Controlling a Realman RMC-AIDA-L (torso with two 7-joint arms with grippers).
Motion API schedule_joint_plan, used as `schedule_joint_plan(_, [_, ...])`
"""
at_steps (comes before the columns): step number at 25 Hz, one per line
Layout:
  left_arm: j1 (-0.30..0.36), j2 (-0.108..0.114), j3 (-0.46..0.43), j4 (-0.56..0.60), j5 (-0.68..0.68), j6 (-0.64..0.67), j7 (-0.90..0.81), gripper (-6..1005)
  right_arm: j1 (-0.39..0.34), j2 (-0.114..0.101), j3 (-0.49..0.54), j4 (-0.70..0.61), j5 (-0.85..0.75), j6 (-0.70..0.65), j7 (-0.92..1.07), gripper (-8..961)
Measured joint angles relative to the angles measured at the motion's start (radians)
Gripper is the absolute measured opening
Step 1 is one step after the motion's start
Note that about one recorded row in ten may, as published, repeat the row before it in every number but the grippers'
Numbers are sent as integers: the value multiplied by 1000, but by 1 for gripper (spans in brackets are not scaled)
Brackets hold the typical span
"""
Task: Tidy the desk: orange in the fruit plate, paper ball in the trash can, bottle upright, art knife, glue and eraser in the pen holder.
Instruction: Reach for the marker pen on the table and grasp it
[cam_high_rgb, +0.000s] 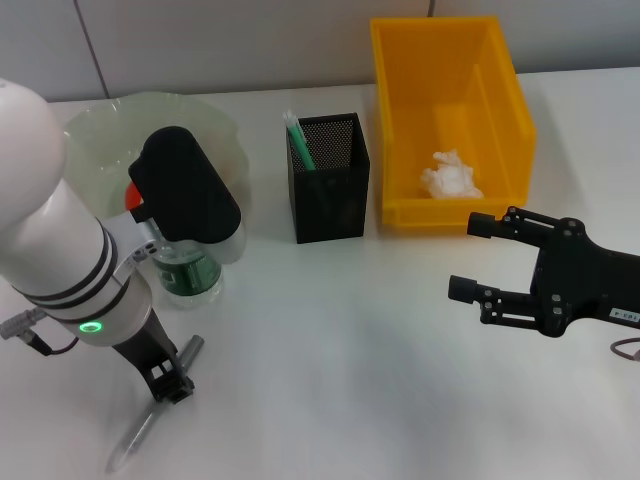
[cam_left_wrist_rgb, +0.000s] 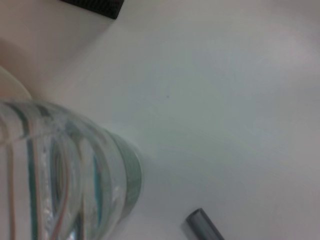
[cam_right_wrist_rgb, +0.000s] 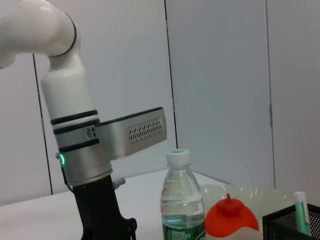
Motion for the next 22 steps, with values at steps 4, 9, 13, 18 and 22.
schedule_joint_plan(4, [0, 0, 4, -4, 0, 4, -1, 433, 0, 0, 0, 0, 1, 0, 0, 784])
schedule_joint_plan(9, [-10, 0, 5, -24, -2, 6, -2, 425, 0, 0, 0, 0, 2, 0, 0, 784])
schedule_joint_plan(13, [-12, 0, 7, -27, -4, 7, -2, 392, 0, 0, 0, 0, 2, 0, 0, 784])
schedule_joint_plan(18, [-13, 0, 8, -27, -4, 7, -2, 349, 0, 0, 0, 0, 2, 0, 0, 784])
schedule_joint_plan(22, [-13, 0, 8, -29, -6, 7, -2, 347, -1, 0, 0, 0, 2, 0, 0, 784])
